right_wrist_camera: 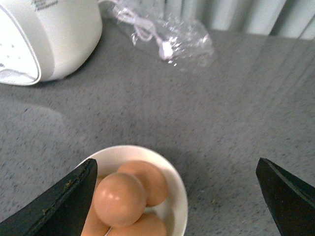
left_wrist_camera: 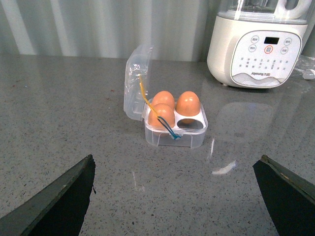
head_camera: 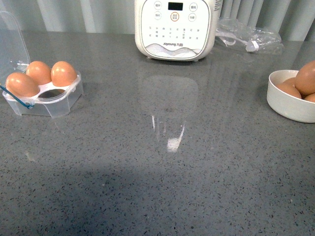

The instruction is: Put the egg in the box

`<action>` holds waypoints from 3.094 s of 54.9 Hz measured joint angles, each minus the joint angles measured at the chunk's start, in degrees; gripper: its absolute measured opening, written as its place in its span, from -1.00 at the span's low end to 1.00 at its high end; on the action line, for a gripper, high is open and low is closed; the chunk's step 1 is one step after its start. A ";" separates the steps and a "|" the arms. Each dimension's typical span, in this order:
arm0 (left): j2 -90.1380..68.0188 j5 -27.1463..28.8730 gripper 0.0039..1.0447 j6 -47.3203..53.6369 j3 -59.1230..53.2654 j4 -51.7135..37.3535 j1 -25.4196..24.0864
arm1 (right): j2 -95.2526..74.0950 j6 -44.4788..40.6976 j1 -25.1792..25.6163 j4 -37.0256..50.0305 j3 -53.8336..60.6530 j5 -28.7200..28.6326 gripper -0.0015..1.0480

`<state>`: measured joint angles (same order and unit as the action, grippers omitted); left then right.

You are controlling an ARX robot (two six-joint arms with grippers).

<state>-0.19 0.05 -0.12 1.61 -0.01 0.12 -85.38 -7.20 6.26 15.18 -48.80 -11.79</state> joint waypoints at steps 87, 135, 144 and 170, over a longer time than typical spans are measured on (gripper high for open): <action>0.00 0.00 0.87 0.00 0.00 0.00 0.00 | -11.74 3.48 -1.77 2.60 -1.60 -5.49 0.09; 0.00 0.00 0.87 0.00 0.00 0.00 0.00 | -4.26 4.44 -24.57 2.36 -11.96 -4.33 -0.17; 0.00 0.00 0.87 0.00 0.00 0.00 0.00 | -8.83 4.42 -32.81 3.98 -14.16 -8.17 -0.17; 0.00 0.00 0.87 0.00 0.00 0.00 0.00 | -22.60 4.33 -40.11 5.57 -21.84 -14.80 -0.17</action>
<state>-0.19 0.05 -0.12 1.61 -0.01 0.12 -107.98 -2.87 -33.85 20.75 -70.63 -26.59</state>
